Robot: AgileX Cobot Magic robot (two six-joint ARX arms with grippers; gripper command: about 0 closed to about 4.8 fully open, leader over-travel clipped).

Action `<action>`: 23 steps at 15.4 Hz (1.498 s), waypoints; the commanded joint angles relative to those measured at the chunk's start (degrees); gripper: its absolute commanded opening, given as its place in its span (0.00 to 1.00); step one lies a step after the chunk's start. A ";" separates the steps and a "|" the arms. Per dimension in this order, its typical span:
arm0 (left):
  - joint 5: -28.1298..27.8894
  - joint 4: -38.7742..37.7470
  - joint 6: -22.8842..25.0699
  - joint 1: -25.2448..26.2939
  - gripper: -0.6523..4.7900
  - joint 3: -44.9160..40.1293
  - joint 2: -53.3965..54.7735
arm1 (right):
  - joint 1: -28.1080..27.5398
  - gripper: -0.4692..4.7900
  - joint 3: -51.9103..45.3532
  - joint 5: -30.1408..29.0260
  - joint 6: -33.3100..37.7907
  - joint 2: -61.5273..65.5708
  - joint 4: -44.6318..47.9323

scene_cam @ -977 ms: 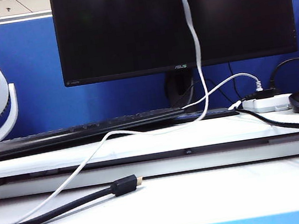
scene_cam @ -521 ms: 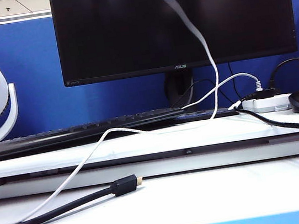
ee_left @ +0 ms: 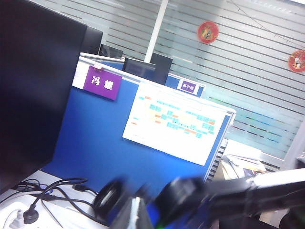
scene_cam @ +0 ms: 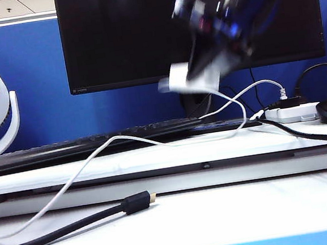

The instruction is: Pick up the Type-C charging cable and the charging base, insert one end of the Type-C charger into the corresponding slot on the base, and finally place the plugged-in charger back on the table.

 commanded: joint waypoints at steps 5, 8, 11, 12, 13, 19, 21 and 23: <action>0.28 0.81 0.17 -0.07 0.11 0.22 -0.31 | 1.22 0.08 0.42 10.03 -12.46 6.05 1.57; 0.28 0.74 0.20 -0.07 0.11 0.22 -0.31 | 1.25 0.08 0.44 10.36 -12.44 8.09 3.34; 0.28 0.63 0.17 -0.07 0.11 0.22 -0.31 | 1.25 0.12 0.42 11.26 -12.39 10.64 3.39; 0.28 0.63 0.15 -0.07 0.11 0.22 -0.31 | 1.25 0.25 0.42 11.26 -12.39 10.91 3.41; 0.31 0.63 -0.02 -0.07 0.11 0.22 -0.31 | 1.25 0.65 0.44 11.23 -12.31 10.93 3.50; 0.07 0.61 0.15 0.04 0.11 0.22 -1.14 | 1.25 0.68 0.52 11.26 -8.22 1.73 10.38; -1.49 0.66 0.37 0.07 0.11 0.22 -2.36 | 1.25 0.27 0.52 11.67 -6.97 -5.66 12.39; -4.11 -0.61 0.37 0.07 0.11 0.22 -4.81 | 1.25 0.09 0.52 11.72 -6.95 -13.90 11.67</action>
